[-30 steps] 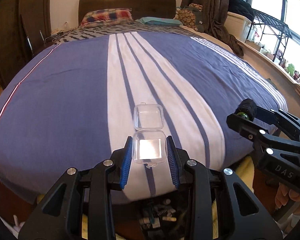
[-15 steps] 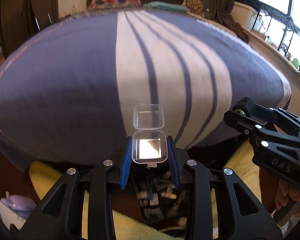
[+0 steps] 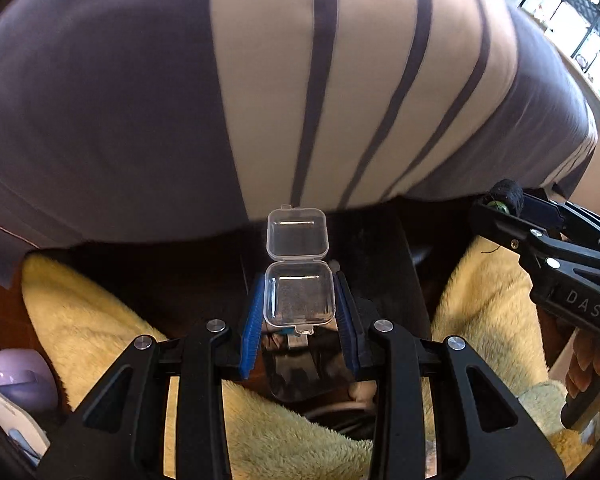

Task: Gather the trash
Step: 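Carry plastic box and spool over the black bin and open both tools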

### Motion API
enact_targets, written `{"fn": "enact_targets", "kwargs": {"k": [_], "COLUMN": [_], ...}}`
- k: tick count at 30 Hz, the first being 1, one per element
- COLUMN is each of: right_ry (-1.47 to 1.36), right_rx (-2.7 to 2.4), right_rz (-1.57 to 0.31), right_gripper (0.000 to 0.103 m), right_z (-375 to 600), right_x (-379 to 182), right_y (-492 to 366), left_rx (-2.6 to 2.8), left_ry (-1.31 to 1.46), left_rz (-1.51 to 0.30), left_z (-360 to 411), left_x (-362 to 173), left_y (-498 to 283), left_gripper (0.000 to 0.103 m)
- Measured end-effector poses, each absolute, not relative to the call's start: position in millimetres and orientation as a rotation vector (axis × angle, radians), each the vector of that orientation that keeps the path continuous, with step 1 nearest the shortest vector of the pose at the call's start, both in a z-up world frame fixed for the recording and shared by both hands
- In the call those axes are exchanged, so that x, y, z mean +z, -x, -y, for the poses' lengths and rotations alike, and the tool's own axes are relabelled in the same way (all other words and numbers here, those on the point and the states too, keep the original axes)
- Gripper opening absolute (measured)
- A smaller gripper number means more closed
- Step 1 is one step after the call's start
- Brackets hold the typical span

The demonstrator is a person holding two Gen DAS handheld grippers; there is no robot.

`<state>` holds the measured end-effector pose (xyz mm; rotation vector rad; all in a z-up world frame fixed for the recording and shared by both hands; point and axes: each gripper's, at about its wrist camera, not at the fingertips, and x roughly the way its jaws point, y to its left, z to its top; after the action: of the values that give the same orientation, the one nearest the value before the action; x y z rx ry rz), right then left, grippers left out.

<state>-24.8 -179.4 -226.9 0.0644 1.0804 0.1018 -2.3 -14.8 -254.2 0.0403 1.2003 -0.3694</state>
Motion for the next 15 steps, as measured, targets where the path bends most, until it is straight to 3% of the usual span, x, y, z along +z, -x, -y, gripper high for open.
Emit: {"fn": "enact_targets", "kwargs": {"k": [15], "right_ry": [-0.107], "right_rx": [0.176], "right_rz": [-1.248], "right_gripper": [0.057], "right_z": [164.8], "right_x": [-278.4], "right_y": [4.6], "left_rx": [-0.430], "left_ry": [-0.008], "left_rz": [-1.383], "left_z": [26.7], "left_x": [-306.9], "left_y": [-4.4], "left_gripper": [0.034]}}
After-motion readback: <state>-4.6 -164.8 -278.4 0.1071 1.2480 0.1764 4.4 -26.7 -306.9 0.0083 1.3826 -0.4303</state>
